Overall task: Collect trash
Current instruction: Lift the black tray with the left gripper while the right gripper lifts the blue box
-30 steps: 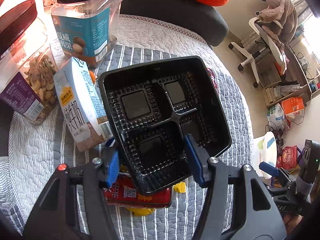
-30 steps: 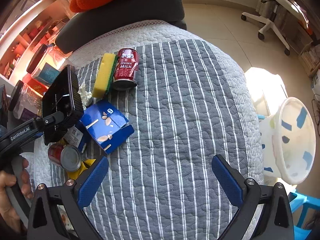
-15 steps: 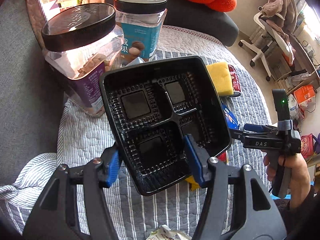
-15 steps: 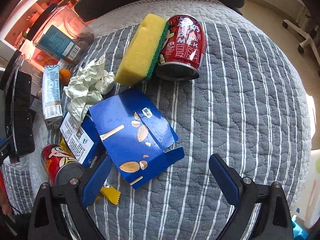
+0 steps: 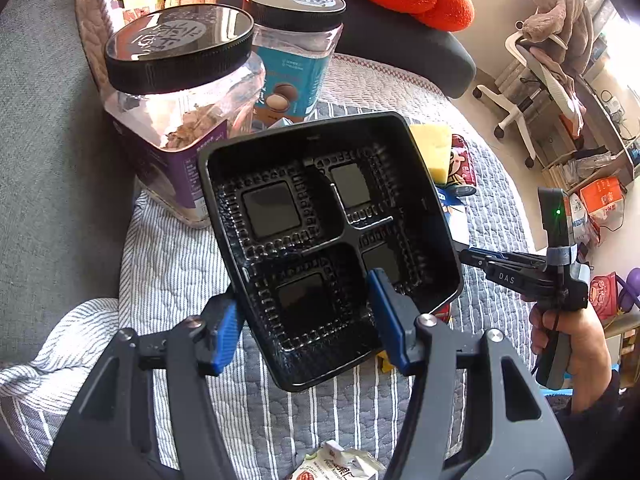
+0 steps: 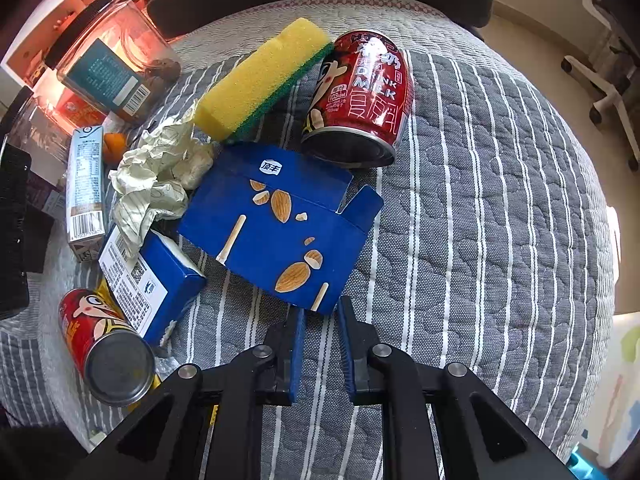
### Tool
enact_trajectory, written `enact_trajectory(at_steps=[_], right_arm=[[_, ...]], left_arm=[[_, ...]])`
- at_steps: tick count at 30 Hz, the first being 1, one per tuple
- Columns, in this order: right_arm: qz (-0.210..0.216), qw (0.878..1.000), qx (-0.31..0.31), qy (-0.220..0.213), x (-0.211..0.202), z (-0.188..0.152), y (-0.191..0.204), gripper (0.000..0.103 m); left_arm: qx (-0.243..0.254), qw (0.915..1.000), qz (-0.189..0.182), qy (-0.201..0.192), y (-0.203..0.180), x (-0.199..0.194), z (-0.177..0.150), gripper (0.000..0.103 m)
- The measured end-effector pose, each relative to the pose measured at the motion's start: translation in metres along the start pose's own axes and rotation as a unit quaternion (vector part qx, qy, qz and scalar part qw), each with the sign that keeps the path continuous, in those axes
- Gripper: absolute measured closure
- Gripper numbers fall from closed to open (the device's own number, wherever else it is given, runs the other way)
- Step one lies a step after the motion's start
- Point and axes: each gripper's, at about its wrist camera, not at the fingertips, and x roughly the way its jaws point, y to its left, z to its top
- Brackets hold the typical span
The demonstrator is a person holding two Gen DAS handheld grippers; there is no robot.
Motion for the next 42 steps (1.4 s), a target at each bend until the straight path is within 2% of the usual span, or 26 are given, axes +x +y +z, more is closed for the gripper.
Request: enact_trajectory(at_steps=[2,3,4,5,6,8,11,12,14,16,19,22,27,32,38,42], right_arm=[[0.003,1.0,0.021,0.001,-0.007,-0.002,-0.011,0.087],[0.01,0.999,0.038,-0.002,-0.012,-0.003,-0.015,0.083],[0.018,0.998,0.057,-0.002,-0.015,-0.003,-0.021,0.064],[0.026,0.997,0.075,-0.003,-0.017,-0.003,-0.026,0.04],[0.033,0.995,0.093,-0.013,-0.023,-0.004,-0.033,0.033],[0.034,0.995,0.092,-0.028,-0.028,-0.001,-0.033,0.03],[0.005,0.999,0.016,-0.029,-0.027,0.007,-0.012,0.021],[-0.007,0.999,-0.03,-0.031,-0.024,0.009,0.0,0.02],[-0.027,0.991,-0.127,-0.033,-0.022,0.008,0.021,0.017],[-0.052,0.981,-0.182,-0.032,-0.018,0.014,0.032,0.017],[-0.059,0.974,-0.217,-0.014,-0.004,0.033,0.038,0.017],[-0.037,0.97,-0.24,0.011,0.024,0.057,0.054,0.016],[-0.028,0.967,-0.252,0.014,0.048,0.075,0.067,0.018],[-0.037,0.965,-0.259,-0.006,0.055,0.068,0.079,0.029],[-0.038,0.974,-0.224,-0.009,0.031,0.046,0.073,0.03],[-0.042,0.982,-0.184,-0.023,-0.01,0.028,0.061,0.03]], left_arm=[[-0.002,1.0,-0.002,0.0,-0.001,0.0,0.0,0.043],[-0.004,1.0,-0.004,-0.001,-0.001,0.0,0.0,0.043],[-0.006,1.0,-0.005,-0.001,0.0,0.0,0.001,0.043],[-0.008,0.9999,-0.006,-0.002,0.0,0.0,0.001,0.043],[-0.009,0.9999,-0.007,-0.002,0.001,0.001,0.001,0.043],[-0.011,0.9999,-0.007,-0.001,0.002,0.002,0.001,0.043],[-0.016,0.9998,-0.009,0.003,0.006,0.002,0.0,0.043],[-0.018,0.9998,-0.011,0.003,0.007,0.002,0.0,0.043],[-0.021,0.9997,-0.015,0.003,0.008,0.001,0.002,0.043],[-0.023,0.9995,-0.02,0.002,0.008,0.001,0.004,0.043],[-0.022,0.9995,-0.023,0.005,0.008,0.003,0.005,0.043],[-0.025,0.9994,-0.02,0.01,0.011,0.006,0.006,0.043],[-0.033,0.9992,-0.016,0.015,0.017,0.008,0.01,0.043],[-0.031,0.9993,-0.017,0.016,0.015,0.007,0.011,0.043],[-0.02,0.9994,-0.026,0.008,0.006,0.0,0.009,0.043],[-0.009,0.9993,-0.035,0.001,-0.006,-0.006,0.006,0.043]])
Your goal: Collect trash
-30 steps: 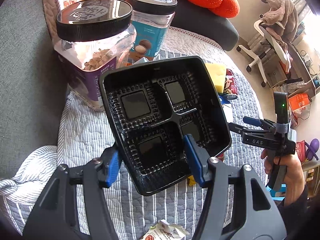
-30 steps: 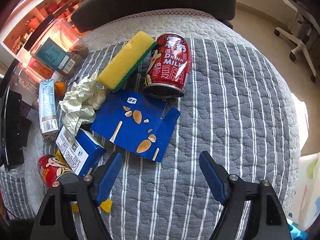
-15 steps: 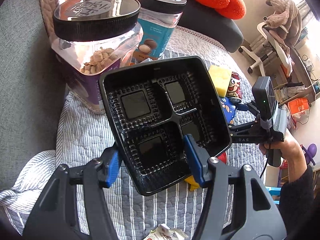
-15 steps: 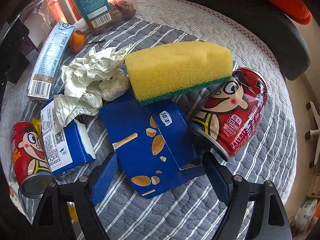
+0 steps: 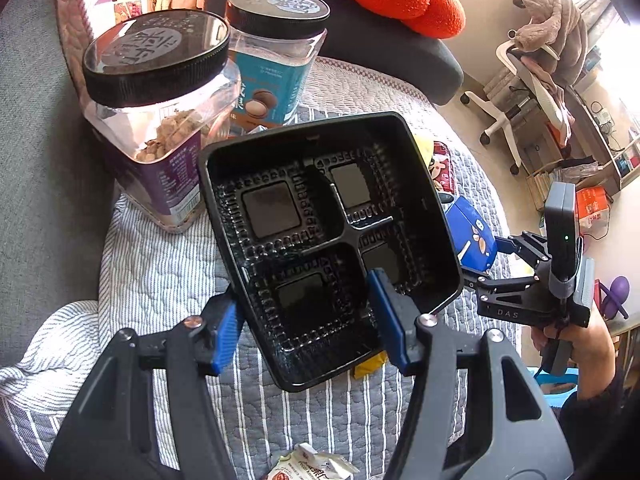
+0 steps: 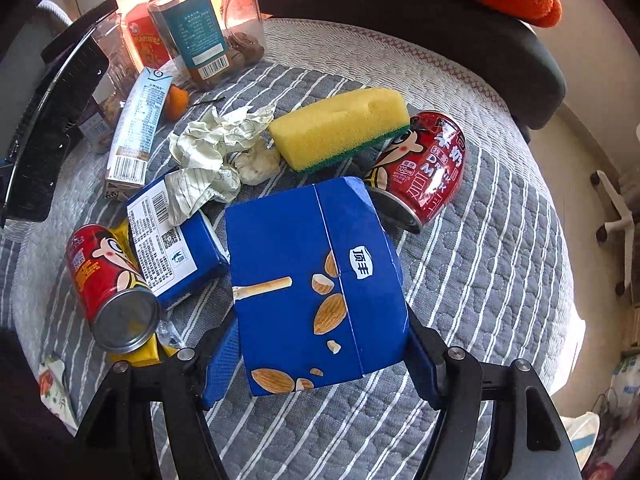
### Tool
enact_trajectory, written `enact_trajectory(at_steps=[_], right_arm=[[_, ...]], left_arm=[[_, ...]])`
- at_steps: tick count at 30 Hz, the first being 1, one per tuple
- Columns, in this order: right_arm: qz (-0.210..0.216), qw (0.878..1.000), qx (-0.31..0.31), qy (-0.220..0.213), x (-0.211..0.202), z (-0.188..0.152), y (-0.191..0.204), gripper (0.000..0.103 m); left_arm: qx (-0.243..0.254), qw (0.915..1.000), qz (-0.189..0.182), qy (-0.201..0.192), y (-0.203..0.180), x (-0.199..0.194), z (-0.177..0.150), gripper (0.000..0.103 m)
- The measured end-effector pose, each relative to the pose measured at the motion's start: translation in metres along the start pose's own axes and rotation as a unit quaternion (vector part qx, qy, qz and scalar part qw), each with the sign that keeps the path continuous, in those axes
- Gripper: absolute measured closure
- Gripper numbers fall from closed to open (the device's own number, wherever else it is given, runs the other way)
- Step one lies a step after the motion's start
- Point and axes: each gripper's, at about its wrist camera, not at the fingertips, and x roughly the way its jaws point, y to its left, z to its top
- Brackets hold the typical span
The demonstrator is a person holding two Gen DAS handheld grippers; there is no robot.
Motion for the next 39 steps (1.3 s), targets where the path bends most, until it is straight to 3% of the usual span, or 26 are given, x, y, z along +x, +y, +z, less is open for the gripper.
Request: enact_trajectory(at_steps=[7,13,20,23,30,39], right_arm=[[-0.011,0.994,0.11,-0.009,-0.06,-0.049,-0.045,0.03],[-0.027,0.983,0.175,-0.044,-0.138,-0.138,-0.082,0.03],[-0.049,0.953,0.294,-0.048,-0.175,-0.221,-0.163,0.03],[-0.057,0.933,0.353,-0.048,-0.188,-0.26,-0.201,0.03],[-0.078,0.892,0.444,-0.039,-0.199,-0.335,-0.262,0.029],[-0.081,0.871,0.482,-0.05,-0.216,-0.381,-0.293,0.029]], left_arm=[[0.041,0.999,-0.018,-0.006,-0.047,0.003,-0.005,0.043],[0.108,0.9939,-0.02,0.001,-0.105,0.019,-0.011,0.043],[0.204,0.9786,-0.021,0.008,-0.185,0.039,-0.028,0.043],[0.242,0.9702,-0.017,0.007,-0.22,0.049,-0.029,0.042],[0.289,0.956,-0.048,0.024,-0.312,0.084,-0.038,0.042],[0.328,0.9422,-0.062,0.029,-0.401,0.121,-0.043,0.042]])
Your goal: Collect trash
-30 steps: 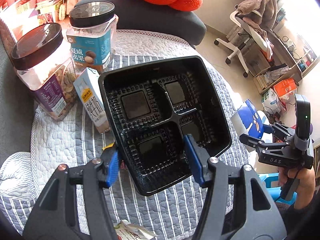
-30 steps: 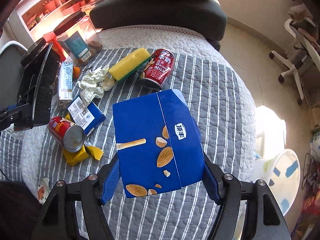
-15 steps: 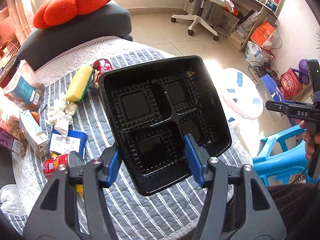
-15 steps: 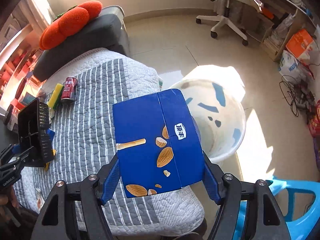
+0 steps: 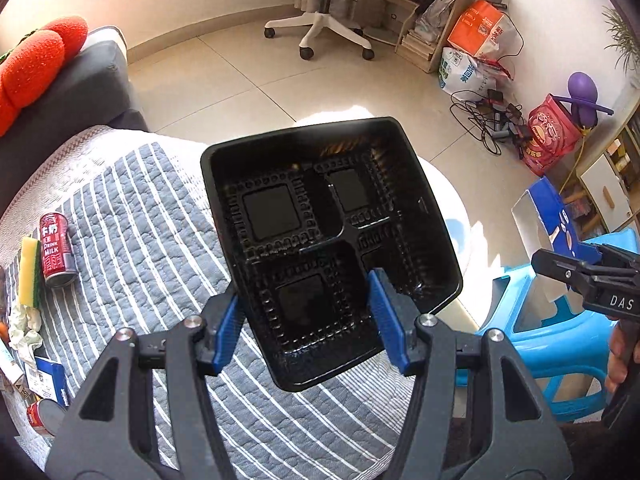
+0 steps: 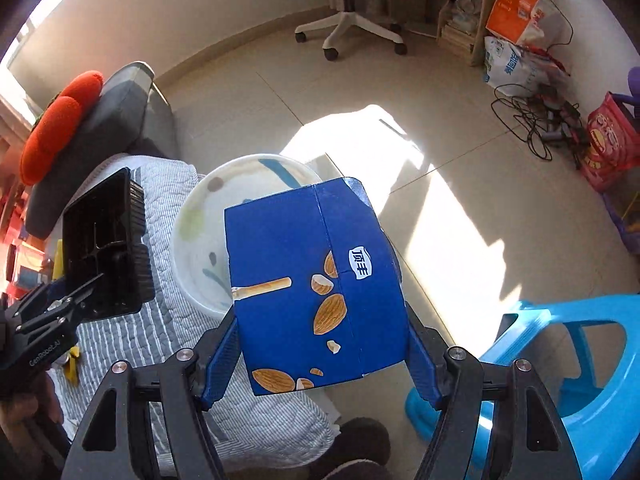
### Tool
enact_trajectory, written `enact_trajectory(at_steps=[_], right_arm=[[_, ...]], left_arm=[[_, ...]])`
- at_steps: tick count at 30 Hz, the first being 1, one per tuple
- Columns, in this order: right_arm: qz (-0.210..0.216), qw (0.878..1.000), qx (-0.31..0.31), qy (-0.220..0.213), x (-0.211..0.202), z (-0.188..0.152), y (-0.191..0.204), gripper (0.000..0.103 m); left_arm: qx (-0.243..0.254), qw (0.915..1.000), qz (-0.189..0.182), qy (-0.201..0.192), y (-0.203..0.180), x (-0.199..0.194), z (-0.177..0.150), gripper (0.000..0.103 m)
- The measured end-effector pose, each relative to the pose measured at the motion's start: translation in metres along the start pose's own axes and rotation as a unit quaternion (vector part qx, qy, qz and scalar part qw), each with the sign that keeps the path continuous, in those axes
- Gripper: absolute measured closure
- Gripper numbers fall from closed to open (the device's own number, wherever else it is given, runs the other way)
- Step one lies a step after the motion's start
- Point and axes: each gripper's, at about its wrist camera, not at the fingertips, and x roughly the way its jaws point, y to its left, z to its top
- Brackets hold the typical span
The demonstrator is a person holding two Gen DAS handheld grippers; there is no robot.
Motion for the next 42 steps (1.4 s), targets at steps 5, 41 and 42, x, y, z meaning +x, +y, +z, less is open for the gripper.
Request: enact_trajectory(at_steps=[5,41,42], right_arm=[[-0.003,1.0,0.005,0.003,0.002,0.002,-0.007,0.029],[0.008,1.0,-0.009,0.015,0.046,0.024,0.06,0.026],[0.007,1.0,-0.014,0.014,0.047,0.025,0.064,0.025]], left_arm=[[0.011,0.9998,-0.014,-0.006,-0.013,0.013,0.012,0.032],[-0.098,0.9927,0.061,0.034,0.17,-0.093,-0.138,0.001],[-0.1,0.9923,0.063,0.037,0.174,-0.095,-0.142,0.001]])
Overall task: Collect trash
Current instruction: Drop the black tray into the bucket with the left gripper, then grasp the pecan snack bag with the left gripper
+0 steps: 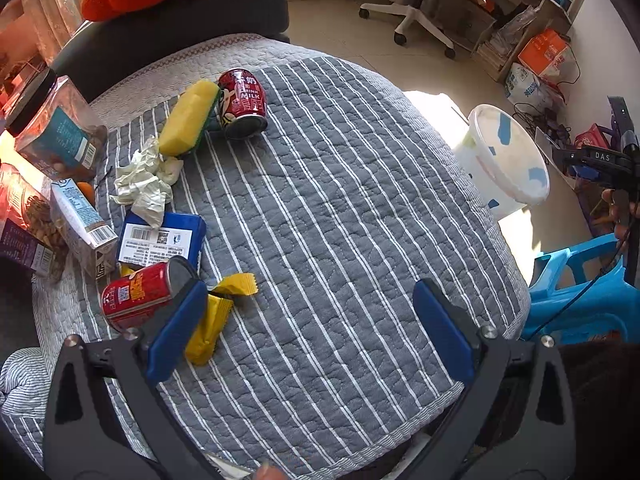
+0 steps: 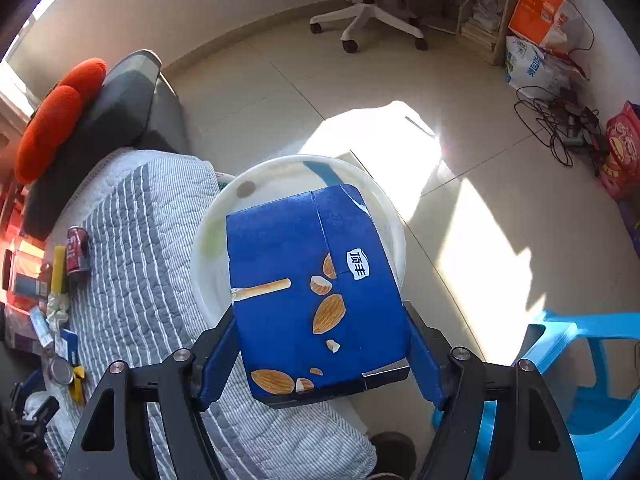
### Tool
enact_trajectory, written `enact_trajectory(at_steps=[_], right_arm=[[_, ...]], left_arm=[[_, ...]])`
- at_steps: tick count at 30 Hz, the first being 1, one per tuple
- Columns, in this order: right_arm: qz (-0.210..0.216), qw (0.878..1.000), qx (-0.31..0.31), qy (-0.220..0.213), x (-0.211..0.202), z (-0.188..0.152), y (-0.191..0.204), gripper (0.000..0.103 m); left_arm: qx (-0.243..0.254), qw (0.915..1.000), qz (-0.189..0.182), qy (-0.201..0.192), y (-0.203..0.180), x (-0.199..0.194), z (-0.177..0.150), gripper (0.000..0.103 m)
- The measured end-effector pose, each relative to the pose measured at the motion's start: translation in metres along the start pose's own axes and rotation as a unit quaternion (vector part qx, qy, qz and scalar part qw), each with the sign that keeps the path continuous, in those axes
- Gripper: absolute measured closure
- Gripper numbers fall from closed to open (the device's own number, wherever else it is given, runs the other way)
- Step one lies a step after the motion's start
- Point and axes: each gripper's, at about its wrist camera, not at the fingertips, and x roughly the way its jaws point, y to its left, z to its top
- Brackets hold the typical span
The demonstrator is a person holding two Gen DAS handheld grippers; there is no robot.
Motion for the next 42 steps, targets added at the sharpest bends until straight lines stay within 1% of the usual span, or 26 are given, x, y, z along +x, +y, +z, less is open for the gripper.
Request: enact_trajectory(at_steps=[2,3,6,10,13,16,20,23,26,28,30,35,39,42], right_arm=[[-0.008,1.0,-0.009,-0.001,0.0,0.0,0.007,0.016],[-0.013,1.0,-0.016,0.001,0.001,-0.001,0.011,0.015],[-0.025,0.999,-0.035,0.004,0.0,-0.004,0.021,0.015],[-0.03,0.998,-0.058,0.007,-0.005,-0.012,0.035,0.014],[-0.025,0.997,-0.07,0.013,-0.011,-0.023,0.046,0.014],[-0.021,0.995,-0.094,0.018,-0.017,-0.036,0.06,0.014],[-0.024,0.99,-0.137,0.019,-0.026,-0.058,0.083,0.014],[-0.02,0.986,-0.162,0.019,-0.032,-0.072,0.098,0.014],[-0.017,0.983,-0.181,0.02,-0.034,-0.086,0.112,0.014],[-0.014,0.981,-0.19,0.023,-0.034,-0.094,0.119,0.014],[-0.015,0.98,-0.197,0.026,-0.033,-0.101,0.124,0.014],[-0.021,0.978,-0.207,0.028,-0.032,-0.108,0.13,0.014],[-0.025,0.978,-0.206,0.032,-0.028,-0.108,0.131,0.014],[-0.028,0.977,-0.209,0.035,-0.025,-0.109,0.135,0.014]], left_arm=[[-0.007,1.0,0.004,0.003,0.01,-0.003,-0.006,0.001],[-0.009,0.9999,0.004,0.005,0.015,-0.005,-0.01,0.001],[-0.013,0.9998,0.004,0.013,0.026,-0.011,-0.021,0.001],[-0.016,0.9993,0.002,0.035,0.04,-0.018,-0.035,0.001],[-0.008,0.9981,0.004,0.061,0.047,-0.022,-0.046,0.001],[0.009,0.9958,0.0,0.092,0.049,-0.025,-0.062,0.001],[0.056,0.989,0.013,0.136,0.05,-0.021,-0.092,0.001],[0.079,0.9816,0.018,0.173,0.054,-0.01,-0.116,0.001],[0.117,0.9719,0.027,0.203,0.052,0.006,-0.135,0.001],[0.144,0.967,0.026,0.209,0.05,0.012,-0.143,0.001],[0.155,0.9655,0.027,0.207,0.053,0.015,-0.146,0.001],[0.131,0.9661,0.018,0.222,0.075,0.036,-0.153,0.002],[0.108,0.9614,0.022,0.252,0.094,0.058,-0.164,0.012],[0.087,0.964,0.008,0.251,0.103,0.069,-0.166,0.015]])
